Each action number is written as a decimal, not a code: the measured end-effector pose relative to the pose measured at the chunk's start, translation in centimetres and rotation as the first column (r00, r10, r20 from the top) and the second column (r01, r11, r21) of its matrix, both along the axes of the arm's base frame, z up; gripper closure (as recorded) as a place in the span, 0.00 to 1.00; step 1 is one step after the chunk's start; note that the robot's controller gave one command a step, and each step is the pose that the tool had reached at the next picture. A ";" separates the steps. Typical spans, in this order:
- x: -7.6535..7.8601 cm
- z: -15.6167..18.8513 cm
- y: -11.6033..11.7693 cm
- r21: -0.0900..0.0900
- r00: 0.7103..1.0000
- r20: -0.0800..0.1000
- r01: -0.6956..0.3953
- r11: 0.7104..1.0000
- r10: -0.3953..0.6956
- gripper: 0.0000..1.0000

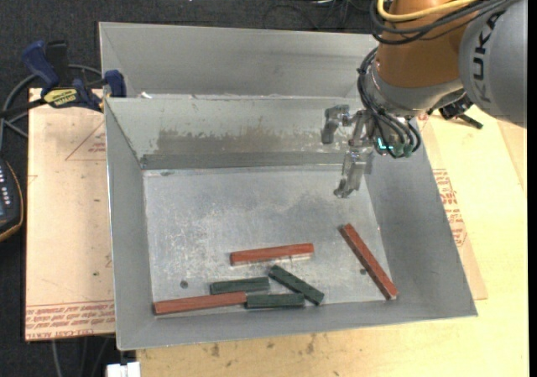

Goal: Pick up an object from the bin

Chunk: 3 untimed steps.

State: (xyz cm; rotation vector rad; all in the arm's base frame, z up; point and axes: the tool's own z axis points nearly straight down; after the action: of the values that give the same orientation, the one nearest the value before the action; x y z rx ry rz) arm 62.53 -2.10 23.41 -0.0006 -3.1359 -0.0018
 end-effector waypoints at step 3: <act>-8.2 -16.0 4.2 0.000 1.000 0.007 -0.030 1.000 0.030 1.00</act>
Offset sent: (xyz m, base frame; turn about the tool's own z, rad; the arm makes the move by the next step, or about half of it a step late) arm -0.0554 0.0063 -0.0979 0.0254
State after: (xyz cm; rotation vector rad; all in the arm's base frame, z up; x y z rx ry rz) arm 54.37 2.09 7.43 0.0465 -3.1424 -0.0018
